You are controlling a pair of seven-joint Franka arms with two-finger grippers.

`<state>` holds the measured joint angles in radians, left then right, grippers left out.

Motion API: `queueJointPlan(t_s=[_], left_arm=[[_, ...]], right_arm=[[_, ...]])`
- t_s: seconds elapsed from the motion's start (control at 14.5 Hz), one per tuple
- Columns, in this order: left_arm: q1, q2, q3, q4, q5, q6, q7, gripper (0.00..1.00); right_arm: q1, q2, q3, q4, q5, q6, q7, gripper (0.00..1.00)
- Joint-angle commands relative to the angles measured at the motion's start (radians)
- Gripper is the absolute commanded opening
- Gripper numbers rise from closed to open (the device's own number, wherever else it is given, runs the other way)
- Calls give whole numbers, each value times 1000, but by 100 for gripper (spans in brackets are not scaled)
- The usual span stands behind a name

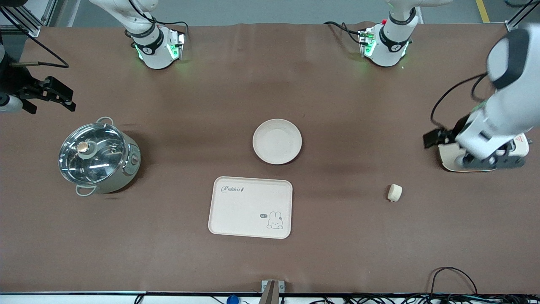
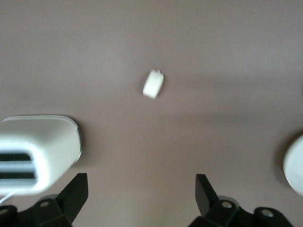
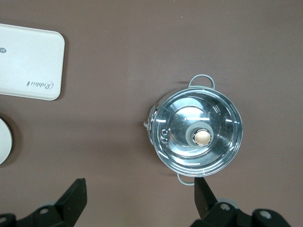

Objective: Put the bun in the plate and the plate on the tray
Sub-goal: 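Move the left gripper down toward the small white bun, then close the left gripper on the white bun and lift it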

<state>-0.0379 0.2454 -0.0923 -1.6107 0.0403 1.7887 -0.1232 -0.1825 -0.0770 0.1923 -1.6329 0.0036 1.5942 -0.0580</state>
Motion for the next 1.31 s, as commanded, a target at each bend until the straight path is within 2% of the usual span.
queueJointPlan(t_s=[0.0, 0.34, 0.55, 0.69, 0.97, 1.24], left_arm=[[1, 58, 2, -125, 21, 229, -16, 100], [15, 202, 2, -175, 21, 435, -15, 100], [16, 291, 2, -175, 23, 535, -13, 85], [9, 348, 2, -175, 23, 606, -13, 84], [9, 403, 2, -140, 23, 614, -13, 80], [10, 439, 2, -106, 21, 615, -13, 65]], right_arm=[[-11, 2, 7, 8, -2, -7, -5, 100], [-11, 2, 7, 8, -2, -11, -5, 100], [-11, 2, 7, 8, -2, -10, -5, 100], [-11, 2, 7, 8, -2, -10, -5, 100], [-11, 2, 7, 8, -2, -11, -5, 100], [-12, 2, 7, 8, -1, -13, -5, 100]])
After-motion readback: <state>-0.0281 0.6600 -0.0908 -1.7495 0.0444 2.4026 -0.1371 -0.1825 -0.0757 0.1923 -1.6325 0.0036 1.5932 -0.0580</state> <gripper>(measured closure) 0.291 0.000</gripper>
